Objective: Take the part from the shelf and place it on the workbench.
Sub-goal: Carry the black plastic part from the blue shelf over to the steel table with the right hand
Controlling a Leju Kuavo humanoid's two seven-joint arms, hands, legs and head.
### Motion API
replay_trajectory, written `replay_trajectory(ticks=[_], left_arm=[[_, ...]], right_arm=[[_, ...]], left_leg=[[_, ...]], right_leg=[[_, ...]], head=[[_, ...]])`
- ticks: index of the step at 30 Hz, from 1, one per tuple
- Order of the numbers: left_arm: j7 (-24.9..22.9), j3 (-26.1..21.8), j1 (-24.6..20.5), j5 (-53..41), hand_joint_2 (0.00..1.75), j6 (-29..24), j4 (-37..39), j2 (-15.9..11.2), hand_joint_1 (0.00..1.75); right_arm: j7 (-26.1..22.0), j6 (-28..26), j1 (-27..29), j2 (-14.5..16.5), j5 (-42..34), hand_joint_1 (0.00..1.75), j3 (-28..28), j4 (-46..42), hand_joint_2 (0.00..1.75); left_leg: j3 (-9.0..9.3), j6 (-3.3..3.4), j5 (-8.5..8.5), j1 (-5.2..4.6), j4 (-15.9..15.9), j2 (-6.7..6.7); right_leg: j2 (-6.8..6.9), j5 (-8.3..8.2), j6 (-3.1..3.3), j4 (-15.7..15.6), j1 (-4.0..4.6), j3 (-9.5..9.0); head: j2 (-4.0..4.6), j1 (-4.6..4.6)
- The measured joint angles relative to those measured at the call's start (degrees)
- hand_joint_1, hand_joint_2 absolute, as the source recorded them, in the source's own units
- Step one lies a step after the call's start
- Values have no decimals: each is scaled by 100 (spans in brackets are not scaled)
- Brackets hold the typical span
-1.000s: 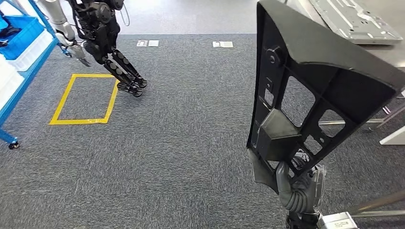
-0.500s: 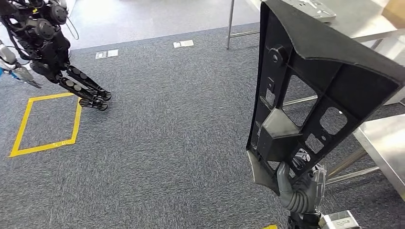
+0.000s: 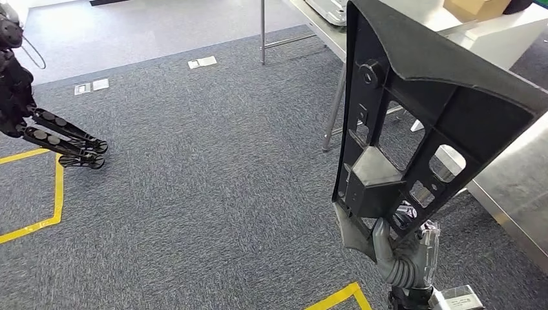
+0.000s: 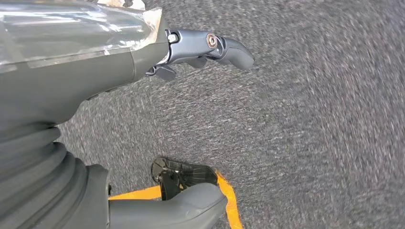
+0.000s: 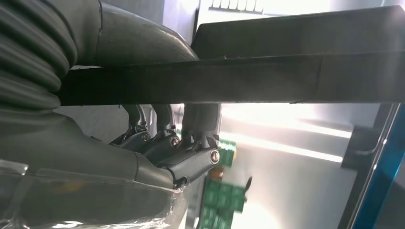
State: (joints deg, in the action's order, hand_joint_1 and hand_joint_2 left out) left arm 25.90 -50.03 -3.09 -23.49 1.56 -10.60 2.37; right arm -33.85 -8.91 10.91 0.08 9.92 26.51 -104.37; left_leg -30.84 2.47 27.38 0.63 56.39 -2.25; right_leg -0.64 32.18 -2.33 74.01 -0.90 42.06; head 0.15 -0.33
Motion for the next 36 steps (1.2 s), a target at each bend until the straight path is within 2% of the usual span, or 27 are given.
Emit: replay_trajectory(ticks=[1, 2, 4, 5, 6, 8, 10, 12, 13, 14, 15, 16, 17, 19, 21, 23, 24, 26, 27, 28, 29, 30, 31, 32, 33, 35, 36], left_arm=[[0, 0, -2, -8, 175, 2, 0, 2, 0], [0, 0, -5, -17, 175, 5, 0, 4, 0], [1, 0, -5, -32, 175, 10, -2, 5, 0], [1, 0, -6, -39, 175, 12, -4, 3, 0], [2, 0, -10, -44, 175, 13, -5, 0, 0], [3, 0, -30, -55, 175, 18, -7, 1, 0], [7, 1, -52, -69, 175, 31, -8, 4, 0], [11, 1, -43, -83, 175, 46, -7, 0, 0], [14, 1, -28, -86, 175, 51, -7, -3, 0], [14, 0, -13, -86, 175, 54, -7, -5, 0], [15, 0, -4, -86, 175, 61, -7, -6, 0], [17, 0, 0, -86, 175, 67, -7, -5, 0], [19, 0, 1, -86, 175, 73, -7, -5, 0], [22, 0, 1, -86, 175, 78, -8, -10, 0], [25, 0, 2, -86, 175, 77, -8, -15, 0], [28, 0, -7, -86, 175, 76, -10, -14, 0], [30, 0, -17, -86, 175, 76, -10, -13, 0], [35, -1, -23, -87, 175, 75, -12, -10, 0], [36, -2, -18, -90, 175, 75, -13, -11, 0], [37, -3, -7, -92, 175, 74, -13, -11, 0], [37, -4, 1, -94, 175, 74, -13, -11, 0], [37, -5, 3, -95, 175, 74, -13, -11, 0], [37, -6, 2, -95, 175, 74, -13, -9, 0], [37, -7, 0, -96, 175, 74, -13, -7, 0], [37, -7, -3, -96, 175, 74, -13, -3, 0], [38, -6, -6, -102, 175, 75, -13, -3, 0], [39, -6, -7, -104, 175, 76, -13, -4, 0]], right_arm=[[1, -4, 7, -1, 16, 175, -8, 1, 175], [1, -10, 11, -1, 36, 175, -16, 1, 175], [1, -35, 9, 0, 84, 175, -25, 1, 175], [-1, -58, 9, 1, 108, 175, -29, 0, 175], [-2, -86, 9, 1, 132, 175, -39, -1, 175], [-3, -142, 14, 3, 178, 175, -73, -11, 175], [-3, -179, 5, 15, 212, 175, -108, -45, 175], [-4, -192, -17, 34, 232, 175, -125, -75, 175], [-3, -193, -25, 41, 240, 175, -132, -82, 175], [-3, -194, -26, 45, 247, 175, -143, -86, 175], [-2, -195, -23, 48, 253, 175, -153, -90, 175], [-2, -195, -21, 49, 258, 175, -163, -93, 175], [-1, -195, -19, 51, 262, 175, -170, -98, 175], [-2, -195, -21, 56, 268, 175, -177, -109, 175], [-3, -195, -17, 58, 275, 175, -185, -121, 175], [-2, -195, -7, 60, 279, 175, -193, -132, 175], [-2, -195, -1, 61, 281, 175, -198, -138, 175], [-3, -192, -12, 61, 291, 175, -211, -154, 175], [-3, -192, -17, 60, 295, 175, -218, -158, 175], [-2, -191, -23, 60, 296, 175, -224, -161, 175], [-1, -191, -19, 60, 296, 175, -229, -160, 175], [1, -191, -14, 59, 295, 175, -233, -160, 175], [3, -191, -10, 58, 297, 175, -236, -159, 175], [4, -191, -9, 57, 299, 175, -237, -160, 175], [7, -191, -10, 57, 303, 175, -238, -161, 175], [14, -191, -13, 63, 312, 175, -238, -166, 175], [19, -191, -13, 67, 316, 175, -238, -170, 175]], left_leg=[[4, -8, 5, 2, 1, -73], [13, -23, 14, 4, 3, -139], [35, -82, 51, -22, 20, -253], [51, -117, 68, -37, 28, -302], [66, -149, 79, -49, 34, -349], [93, -205, 96, -23, 33, -432], [29, -260, 258, 22, 222, -244], [-251, -288, 638, 47, 870, 86], [-449, -291, 822, 49, 1286, 172], [-614, -291, 924, 49, 1610, 209], [-699, -284, 915, 50, 1753, 223], [-672, -269, 787, 50, 1661, 237], [-543, -247, 584, 50, 1364, 272], [-175, -201, 212, 55, 561, 506], [8, -178, 98, 39, 155, 656], [14, -140, 79, 4, 112, 556], [16, -102, 49, -2, 81, 492], [18, -20, -7, 11, 12, 340], [14, 2, -18, 8, 1, 260], [6, 14, -19, 4, -1, 178], [0, 15, -17, -2, 0, 97], [-5, 14, -15, -4, 1, 20], [-5, 10, -12, -5, 2, -54], [1, 1, -7, -4, 3, -124], [16, -15, 3, -6, 6, -187], [49, -72, 38, -37, 17, -291], [67, -103, 54, -51, 23, -338]], right_leg=[[36, -85, -55, -184, -15, -116], [109, -222, -110, -574, -32, -341], [359, -466, -147, -1378, -42, -793], [434, -534, -125, -1600, -37, -915], [455, -561, -86, -1672, -22, -949], [328, -595, -5, -1673, -27, -933], [207, -624, 76, -1688, -59, -931], [85, -643, 146, -1694, -62, -927], [20, -647, 171, -1693, -47, -924], [-54, -649, 180, -1691, -33, -923], [-130, -651, 185, -1689, -22, -925], [-209, -652, 184, -1685, -15, -931], [-283, -652, 183, -1682, -12, -940], [-418, -657, 171, -1669, 0, -946], [-534, -679, 131, -1662, 6, -909], [-644, -718, 56, -1678, 1, -844], [-609, -713, 27, -1656, -2, -803], [-339, -533, 28, -1327, 20, -613], [-167, -365, 52, -988, 16, -452], [-69, -189, 66, -590, 19, -265], [-32, -59, 59, -239, 13, -105], [-13, -4, 32, -45, 6, -26], [10, -40, -14, -84, -1, -73], [57, -151, -66, -367, -11, -245], [163, -295, -112, -806, -21, -502], [416, -521, -117, -1537, -13, -921], [482, -568, -87, -1691, -3, -1004]], head=[[0, 2], [0, 4], [1, 9], [1, 2], [1, -1], [1, -15], [1, -23], [0, -36], [0, -37], [0, -38], [0, -37], [1, -36], [1, -37], [1, -34], [1, -32], [1, -33], [1, -32], [1, -13], [1, -2], [1, 8], [0, 9], [0, 10], [0, 12], [0, 13], [0, 16], [0, 15], [0, 9]])
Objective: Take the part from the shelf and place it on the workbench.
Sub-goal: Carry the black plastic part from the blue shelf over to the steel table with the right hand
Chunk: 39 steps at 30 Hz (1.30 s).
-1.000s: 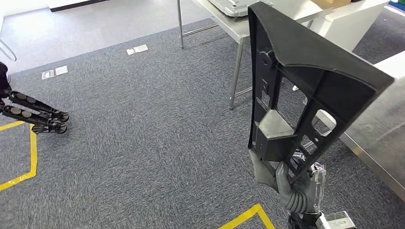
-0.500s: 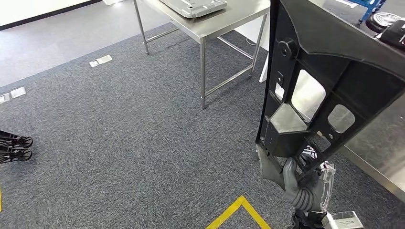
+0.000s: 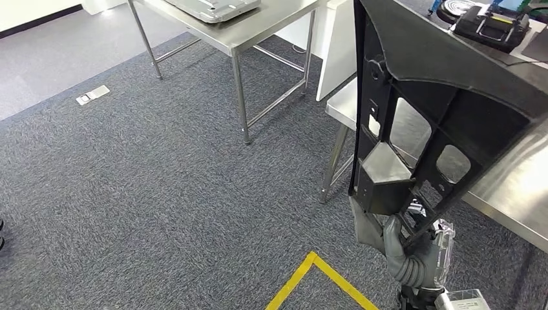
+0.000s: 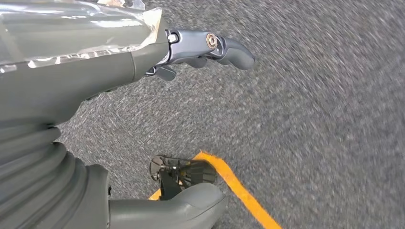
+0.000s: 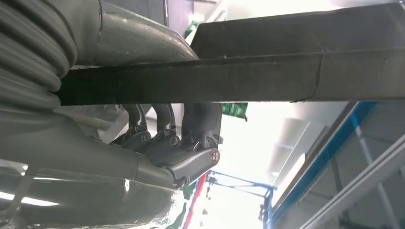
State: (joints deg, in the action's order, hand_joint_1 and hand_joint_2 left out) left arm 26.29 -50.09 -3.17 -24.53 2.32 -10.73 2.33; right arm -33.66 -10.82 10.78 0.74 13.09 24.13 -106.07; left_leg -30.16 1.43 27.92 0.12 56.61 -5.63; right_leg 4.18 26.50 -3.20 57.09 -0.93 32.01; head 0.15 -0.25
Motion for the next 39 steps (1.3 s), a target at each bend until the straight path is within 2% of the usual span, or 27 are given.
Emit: replay_trajectory(ticks=[1, 2, 3, 5, 7, 8, 9, 10, 11, 12, 14, 16, 18, 20, 22, 24, 25, 26, 27, 29, 30, 31, 33, 34, 36, 37, 39], left_arm=[[2, 0, -3, -3, 175, 1, 0, -2, 0], [4, 0, -12, -4, 175, 3, -1, 0, 0], [7, -1, -25, -5, 175, 4, -1, 0, 0], [16, 1, -41, -10, 175, 8, -1, 0, 0], [22, -4, -21, -17, 175, 7, -1, -5, 0], [23, -10, -4, -22, 175, 5, -1, -8, 0], [26, -14, 9, -32, 175, 6, -1, -9, 0], [29, -17, 14, -43, 175, 9, -1, -9, 0], [34, -19, 14, -55, 175, 13, -1, -10, 0], [39, -19, 12, -63, 175, 16, -1, -13, 0], [47, -22, 9, -68, 175, 20, -1, -19, 0], [50, -24, 12, -70, 175, 22, -1, -19, 0], [51, -23, 2, -74, 175, 25, -1, -16, 0], [54, -24, -17, -76, 175, 26, -1, -14, 0], [56, -27, -10, -78, 175, 30, -1, -16, 0], [52, -30, 9, -89, 175, 52, -1, -18, 0], [48, -32, 11, -103, 175, 79, -1, -18, 0], [42, -32, 8, -123, 175, 111, -1, -18, 0], [38, -32, 0, -153, 175, 150, -1, -18, 0], [32, -30, -23, -231, 175, 237, -1, -20, 0], [32, -27, -33, -275, 175, 282, -2, -22, 0], [33, -23, -41, -318, 175, 326, -2, -26, 0], [38, -10, -60, -396, 175, 413, -2, -32, 0], [42, -3, -73, -431, 175, 450, -2, -37, 0], [57, 12, -89, -486, 175, 515, -2, -45, 0], [63, 16, -87, -513, 175, 538, -2, -51, 0], [68, 21, -64, -563, 175, 577, -1, -61, 0]], right_arm=[[3, 0, 0, 3, 5, 175, -2, -3, 175], [5, 0, 2, 6, 14, 175, -6, -9, 175], [5, -1, 6, 8, 34, 175, -10, -20, 175], [4, -30, -5, 24, 120, 175, -19, -51, 175], [6, -98, -27, 43, 263, 175, -25, -68, 175], [21, -150, -34, 51, 367, 175, -27, -68, 175], [53, -221, -40, 59, 514, 175, -31, -68, 175], [105, -304, -53, 69, 701, 175, -36, -68, 175], [171, -382, -78, 84, 908, 175, -42, -68, 175], [234, -448, -111, 104, 1098, 175, -49, -68, 175], [321, -515, -187, 138, 1324, 175, -64, -68, 175], [351, -534, -239, 162, 1375, 175, -80, -69, 175], [360, -544, -257, 177, 1388, 175, -102, -72, 175], [363, -554, -273, 184, 1408, 175, -124, -81, 175], [379, -574, -308, 186, 1471, 175, -133, -89, 175], [498, -608, -339, 188, 1703, 175, -144, -88, 175], [638, -617, -369, 189, 1942, 175, -157, -86, 175], [823, -609, -426, 189, 2241, 175, -173, -82, 175], [1057, -573, -513, 189, 2607, 175, -195, -73, 175], [1515, -442, -744, 189, 3292, 175, -247, -43, 175], [1712, -359, -870, 190, 3571, 175, -279, -26, 175], [1865, -279, -996, 190, 3780, 175, -315, -9, 175], [2105, -125, -1217, 184, 4108, 175, -401, 9, 175], [2195, -52, -1296, 179, 4242, 175, -441, 13, 175], [2330, 81, -1404, 168, 4446, 175, -501, 14, 175], [2384, 144, -1448, 162, 4532, 175, -524, 14, 175], [2479, 267, -1537, 145, 4692, 175, -574, 20, 175]], left_leg=[[19, -31, 10, -6, -3, -53], [38, -63, 19, 5, -9, -108], [42, -108, 47, 21, 5, -89], [-73, -183, 261, 50, 286, 161], [-398, -209, 659, 62, 1016, 469], [-583, -209, 823, 62, 1410, 528], [-716, -206, 888, 63, 1667, 552], [-756, -199, 829, 65, 1714, 562], [-683, -189, 654, 70, 1520, 578], [-522, -178, 415, 80, 1145, 633], [-191, -154, 76, 114, 378, 918], [-85, -125, 22, 113, 97, 1086], [-75, -53, 1, 93, 71, 962], [-52, 43, -43, 92, 24, 809], [-53, 98, -59, 74, 3, 637], [-64, 112, -55, 52, 5, 462], [-66, 112, -52, 47, 6, 380], [-63, 110, -49, 46, 7, 303], [-55, 101, -43, 46, 8, 231], [-35, 63, -19, 22, 16, 105], [-28, 35, -6, 6, 21, 49], [-23, 7, 3, -7, 26, -2], [-15, -57, 15, 2, 28, -97], [-24, -96, 51, 20, 62, -43], [-163, -158, 286, 54, 396, 242], [-317, -176, 475, 63, 735, 413], [-684, -190, 778, 66, 1474, 547]], right_leg=[[-13, -14, 41, -28, 17, 9], [-90, -27, 81, -36, 17, 25], [-155, -38, 118, -47, -2, 29], [-281, -72, 201, -72, -50, 12], [-406, -90, 250, -76, -59, 7], [-478, -91, 258, -74, -50, 8], [-553, -91, 260, -72, -43, 6], [-633, -91, 259, -69, -39, 0], [-716, -91, 259, -65, -39, -10], [-797, -91, 257, -61, -40, -20], [-945, -92, 240, -39, -21, -11], [-1070, -115, 183, -27, -9, 56], [-1164, -141, 105, -19, -24, 134], [-958, -35, 83, 199, -7, 282], [-623, 256, 118, 842, 16, 607], [-506, 494, 123, 1526, 12, 934], [-487, 505, 97, 1638, 8, 981], [-461, 428, 55, 1518, 3, 909], [-403, 291, 10, 1189, -6, 729], [-149, 22, -31, 374, -6, 282], [-64, -58, -11, 117, 1, 149], [-30, -91, 24, 2, 15, 100], [-160, -127, 106, -14, 20, 126], [-224, -141, 138, -23, 4, 128], [-333, -172, 208, -43, -43, 118], [-388, -177, 227, -43, -46, 123], [-518, -183, 253, -39, -37, 130]], head=[[1, -5], [1, -8], [1, -13], [0, -29], [-1, -47], [0, -48], [0, -47], [0, -47], [0, -48], [0, -49], [0, -45], [1, -41], [1, -42], [1, -15], [1, 24], [1, 41], [1, 44], [1, 46], [0, 45], [0, 45], [0, 39], [1, 33], [1, 21], [1, 17], [1, 4], [1, -3], [0, -5]])
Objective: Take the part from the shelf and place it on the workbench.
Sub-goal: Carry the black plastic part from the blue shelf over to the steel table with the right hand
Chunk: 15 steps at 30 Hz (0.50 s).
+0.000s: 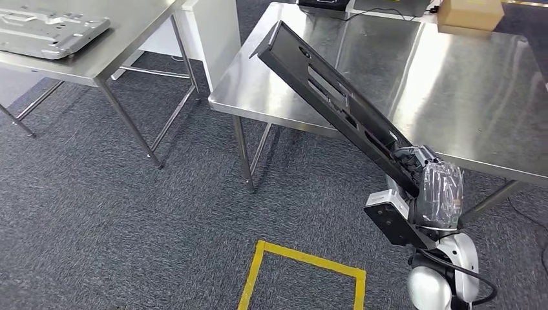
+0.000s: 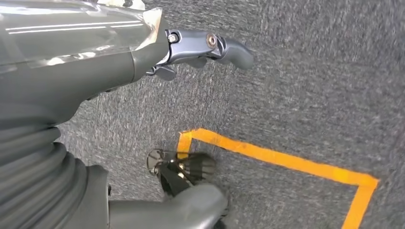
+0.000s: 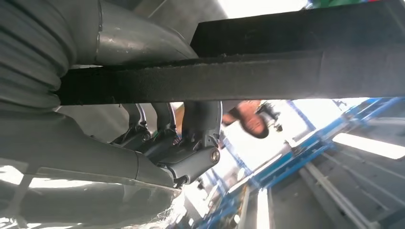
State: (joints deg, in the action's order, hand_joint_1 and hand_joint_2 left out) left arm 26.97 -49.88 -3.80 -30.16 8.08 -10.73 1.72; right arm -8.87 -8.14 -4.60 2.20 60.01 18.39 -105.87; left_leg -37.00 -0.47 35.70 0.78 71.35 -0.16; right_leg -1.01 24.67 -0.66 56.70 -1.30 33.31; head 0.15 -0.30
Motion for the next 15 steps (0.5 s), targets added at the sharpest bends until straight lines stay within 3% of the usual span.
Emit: replay_trajectory(ticks=[1, 2, 4, 6, 7, 9, 10, 12, 13, 15], left_arm=[[1, 4, 9, -23, 175, 21, 0, -2, 0], [1, 8, 12, -49, 175, 42, 0, -4, 0], [5, 15, 8, -86, 175, 72, 0, -8, 0], [12, 23, 7, -108, 175, 82, 0, -15, 0], [15, 32, 10, -120, 175, 84, 0, -16, 0], [17, 59, 6, -149, 175, 92, 0, -15, 0], [17, 78, -3, -171, 175, 100, -1, -13, 0], [20, 111, -16, -209, 175, 125, -2, -11, 0], [21, 125, -14, -234, 175, 138, -2, -12, 0], [22, 138, -3, -271, 175, 156, -1, -16, 0]], right_arm=[[48, 67, -42, -15, 85, 175, -30, 7, 175], [94, 131, -83, -32, 166, 175, -59, 17, 175], [164, 235, -153, -63, 297, 175, -109, 37, 175], [204, 288, -233, -86, 365, 175, -147, 58, 175], [217, 306, -272, -99, 385, 175, -162, 68, 175], [231, 346, -325, -136, 422, 175, -193, 93, 175], [241, 370, -342, -163, 441, 175, -212, 110, 175], [277, 433, -445, -224, 480, 175, -246, 196, 175], [300, 467, -528, -256, 501, 175, -259, 272, 175], [354, 542, -695, -315, 526, 175, -280, 473, 175]], left_leg=[[-107, -1, 12, 1, 181, 14], [-106, 4, -101, 5, 132, 23], [158, 25, -533, 30, -501, 139], [429, 49, -799, 68, -1132, 414], [482, 60, -832, 70, -1275, 507], [483, 117, -836, 41, -1323, 445], [489, 161, -859, 32, -1350, 374], [500, 258, -906, 38, -1405, 214], [500, 284, -916, 33, -1415, 126], [490, 303, -915, 16, -1414, -43]], right_leg=[[-75, -3, 4, 3, 4, 0], [-153, -6, 7, 6, 5, -3], [-299, -8, 8, 19, 2, -13], [-430, -11, -20, 56, 27, 21], [-494, -23, -49, 67, 34, 59], [-624, -67, -134, 52, 28, 130], [-602, -66, -166, 69, 21, 174], [-349, 86, -176, 368, 38, 357], [-165, 237, -157, 695, 35, 522], [6, 517, -144, 1447, 37, 880]], head=[[0, 0], [-1, 0], [0, -1], [1, 6], [1, 6], [1, 9], [1, 7], [1, 42], [1, 58], [1, 81]])
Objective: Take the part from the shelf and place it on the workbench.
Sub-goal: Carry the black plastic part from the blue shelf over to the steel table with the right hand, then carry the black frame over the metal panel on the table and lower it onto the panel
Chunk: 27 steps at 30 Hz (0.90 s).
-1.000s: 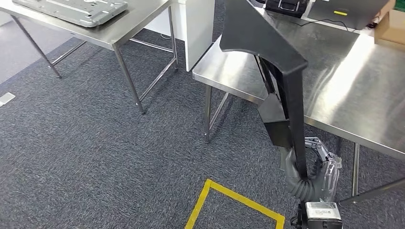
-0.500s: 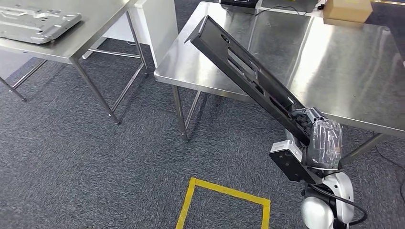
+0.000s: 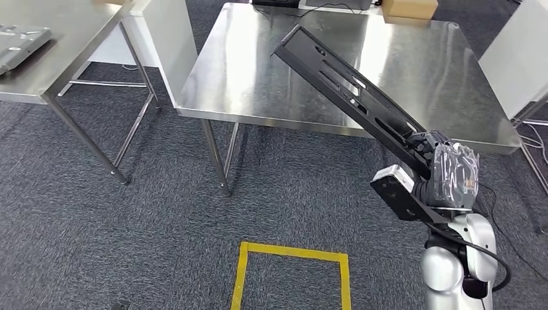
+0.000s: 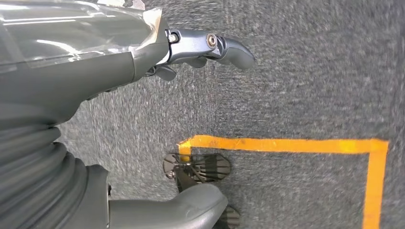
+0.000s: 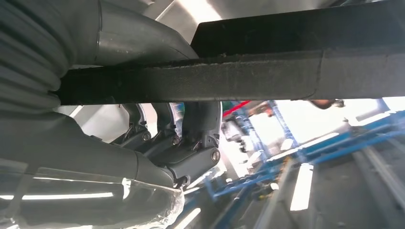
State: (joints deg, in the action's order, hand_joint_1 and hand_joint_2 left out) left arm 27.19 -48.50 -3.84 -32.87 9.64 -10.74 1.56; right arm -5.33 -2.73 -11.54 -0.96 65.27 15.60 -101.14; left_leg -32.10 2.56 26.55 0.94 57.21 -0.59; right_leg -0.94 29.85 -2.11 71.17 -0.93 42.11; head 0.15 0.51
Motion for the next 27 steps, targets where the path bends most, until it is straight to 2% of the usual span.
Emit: replay_trajectory(ticks=[1, 2, 3, 5, 6, 7, 8, 11, 24, 26, 27], left_arm=[[0, 4, 0, -21, 175, 6, 1, -1, 0], [0, 7, -3, -37, 175, 11, 0, -2, 0], [-1, 10, -10, -54, 175, 19, -1, -1, 0], [-2, 13, -37, -82, 175, 33, -2, 1, 0], [-2, 14, -53, -97, 175, 40, -2, 2, 0], [-1, 15, -65, -110, 175, 44, -2, 1, 0], [-1, 15, -72, -123, 175, 48, -2, -3, 0], [0, 16, -77, -143, 175, 55, -2, -18, 0], [2, 17, -76, -150, 175, 63, -2, -108, 0], [2, 16, -78, -150, 175, 61, -2, -115, 0], [1, 16, -81, -151, 175, 58, -2, -116, 0]], right_arm=[[22, 46, -70, -25, -3, 175, -15, 121, 175], [39, 95, -147, -43, -27, 175, -34, 256, 175], [49, 139, -236, -56, -69, 175, -60, 399, 175], [31, 187, -424, -71, -174, 175, -118, 658, 175], [10, 188, -499, -77, -215, 175, -141, 761, 175], [-15, 179, -555, -85, -240, 175, -160, 852, 175], [-36, 169, -594, -92, -255, 175, -171, 937, 175], [-68, 152, -648, -109, -268, 175, -184, 1147, 175], [-167, 87, -790, -116, -272, 175, -164, 1581, 175], [-175, 62, -825, -120, -276, 175, -160, 1611, 175], [-180, 47, -837, -124, -280, 175, -157, 1629, 175]], left_leg=[[-4, 0, 1, -4, 1, -64], [-5, -2, 3, -6, 4, -116], [-3, -7, 5, -6, 6, -160], [5, -32, 12, -16, 11, -226], [4, -58, 14, -26, 15, -246], [0, -81, 19, -37, 23, -254], [-9, -73, 18, -47, 31, -250], [-17, 0, -6, -30, 23, -225], [3, -24, -30, -28, -53, -217], [65, -25, -69, 7, -142, -216], [88, -24, -86, 27, -171, -218]], right_leg=[[24, 54, -18, 212, -1, 88], [37, 25, -50, 206, -5, 60], [54, -79, -91, -38, -12, -91], [116, -338, -144, -867, -24, -574], [140, -424, -134, -1188, -18, -756], [155, -466, -111, -1367, -15, -858], [158, -474, -85, -1418, -14, -885], [152, -492, -70, -1425, -20, -887], [169, -486, -80, -1421, -21, -882], [158, -367, -77, -1186, -13, -766], [148, -246, -70, -897, -17, -618]], head=[[0, 0], [0, 2], [0, 2], [-1, 1], [-1, 0], [-1, -2], [-1, -7], [-1, -12], [-1, -11], [0, -5], [0, -2]])
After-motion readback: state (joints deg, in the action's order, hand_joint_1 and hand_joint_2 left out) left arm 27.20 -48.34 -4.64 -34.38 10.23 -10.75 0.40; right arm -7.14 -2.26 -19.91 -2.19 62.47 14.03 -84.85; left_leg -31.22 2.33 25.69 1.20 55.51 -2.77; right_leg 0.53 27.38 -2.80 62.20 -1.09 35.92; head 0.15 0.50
